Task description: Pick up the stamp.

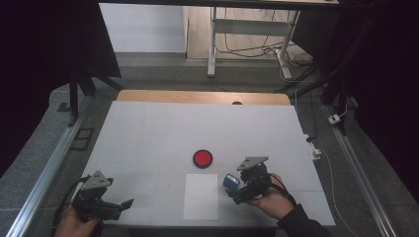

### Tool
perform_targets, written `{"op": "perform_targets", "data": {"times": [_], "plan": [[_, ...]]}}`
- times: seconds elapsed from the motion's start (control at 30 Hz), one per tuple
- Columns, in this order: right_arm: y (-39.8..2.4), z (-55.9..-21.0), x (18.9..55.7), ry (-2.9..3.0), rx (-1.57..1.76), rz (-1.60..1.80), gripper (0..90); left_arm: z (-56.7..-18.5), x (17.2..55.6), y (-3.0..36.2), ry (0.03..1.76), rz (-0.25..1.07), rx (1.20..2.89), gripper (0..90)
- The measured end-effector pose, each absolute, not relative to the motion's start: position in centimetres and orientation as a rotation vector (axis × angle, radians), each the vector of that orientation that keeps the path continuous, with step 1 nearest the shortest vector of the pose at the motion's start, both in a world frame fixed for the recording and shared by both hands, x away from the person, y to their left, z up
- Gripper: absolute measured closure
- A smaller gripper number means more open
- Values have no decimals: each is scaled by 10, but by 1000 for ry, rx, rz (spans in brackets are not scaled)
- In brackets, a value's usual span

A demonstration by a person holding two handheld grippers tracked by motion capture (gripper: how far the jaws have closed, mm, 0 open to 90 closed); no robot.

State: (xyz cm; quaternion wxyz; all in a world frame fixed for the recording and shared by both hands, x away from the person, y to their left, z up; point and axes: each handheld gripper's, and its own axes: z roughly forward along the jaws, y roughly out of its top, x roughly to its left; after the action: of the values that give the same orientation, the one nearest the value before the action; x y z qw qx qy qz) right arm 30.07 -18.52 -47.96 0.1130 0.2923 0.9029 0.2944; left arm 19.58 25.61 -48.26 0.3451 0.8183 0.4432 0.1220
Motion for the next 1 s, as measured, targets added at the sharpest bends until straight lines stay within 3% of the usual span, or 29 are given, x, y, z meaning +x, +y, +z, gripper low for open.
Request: {"op": "perform_targets", "data": {"times": [0.37,1.0], "plan": [[-178,-487,311,2680,867,787,32,-483,196,255,1148,322,2131,5],[-174,-478,313,2733,817,815,604,-483,195,254,1139,328,2147,8]]}}
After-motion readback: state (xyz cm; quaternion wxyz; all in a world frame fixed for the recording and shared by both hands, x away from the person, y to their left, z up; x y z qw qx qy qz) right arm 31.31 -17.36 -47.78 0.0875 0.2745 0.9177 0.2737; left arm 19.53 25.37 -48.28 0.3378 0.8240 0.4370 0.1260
